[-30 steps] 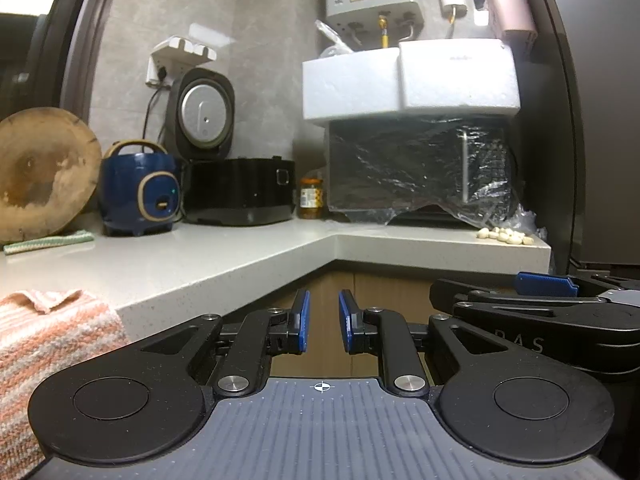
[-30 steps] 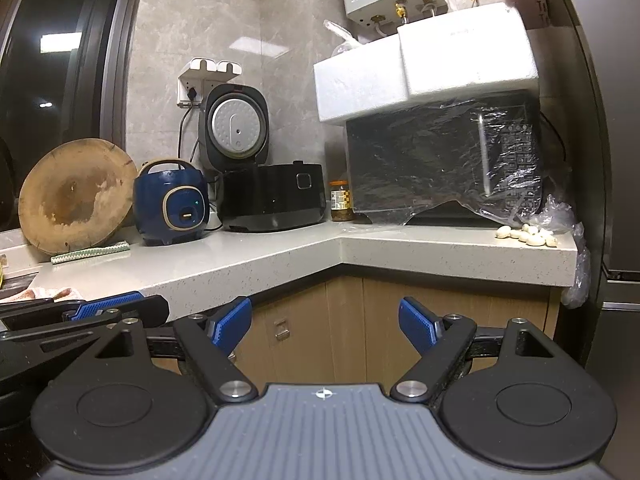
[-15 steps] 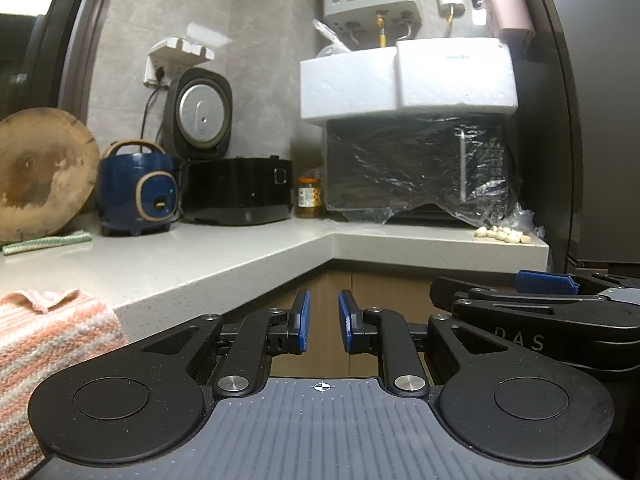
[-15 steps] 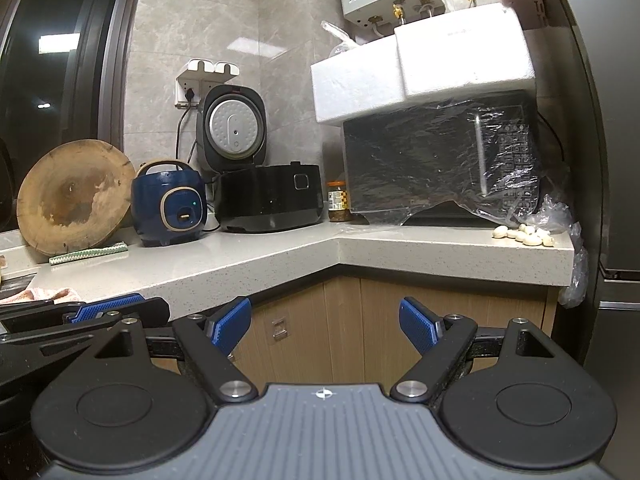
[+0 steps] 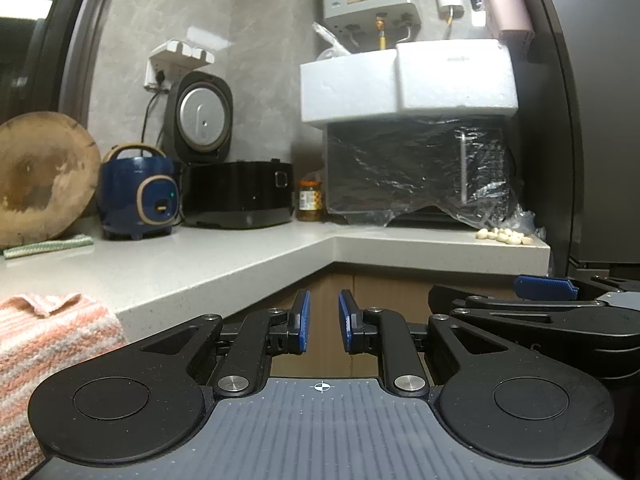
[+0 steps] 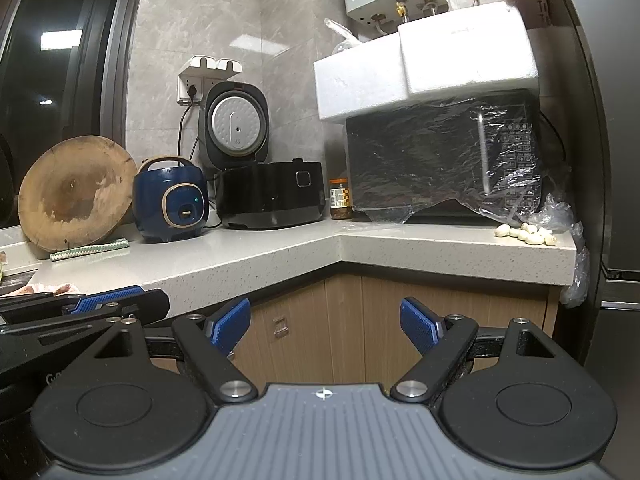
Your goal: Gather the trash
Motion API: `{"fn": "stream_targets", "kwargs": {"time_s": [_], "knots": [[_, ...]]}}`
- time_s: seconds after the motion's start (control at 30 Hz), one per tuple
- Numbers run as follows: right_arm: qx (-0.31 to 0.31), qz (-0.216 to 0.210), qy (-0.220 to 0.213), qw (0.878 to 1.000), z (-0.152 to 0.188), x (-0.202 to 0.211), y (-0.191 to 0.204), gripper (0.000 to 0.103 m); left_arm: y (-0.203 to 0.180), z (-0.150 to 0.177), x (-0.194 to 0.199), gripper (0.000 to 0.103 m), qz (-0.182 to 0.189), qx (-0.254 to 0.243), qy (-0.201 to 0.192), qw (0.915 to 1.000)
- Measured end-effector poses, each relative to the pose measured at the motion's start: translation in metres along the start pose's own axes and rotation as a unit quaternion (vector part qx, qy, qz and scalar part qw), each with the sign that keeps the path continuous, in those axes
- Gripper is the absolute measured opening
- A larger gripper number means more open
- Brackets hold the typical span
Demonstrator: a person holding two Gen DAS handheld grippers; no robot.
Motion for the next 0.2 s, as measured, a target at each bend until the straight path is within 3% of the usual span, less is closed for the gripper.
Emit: {"fn": "stream_targets", "kwargs": {"time_s": [0.2], "knots": [[0.001, -0.004, -0.004, 1.0, -0.0013, -0.0038, 0.0014, 0.083, 0.0074, -0.0058, -0.0045, 0.02, -0.016, 0.009, 0.0, 0.9998]]}}
Point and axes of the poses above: each gripper's, at about its wrist camera, not at the fingertips, and x roughly against the way its jaws point, y to its left, z to its underside, the point moved 8 cm from there along -x, roughly the way its jaws point, and after that the axes turned 7 degrees about x, right-handed, at the moved point
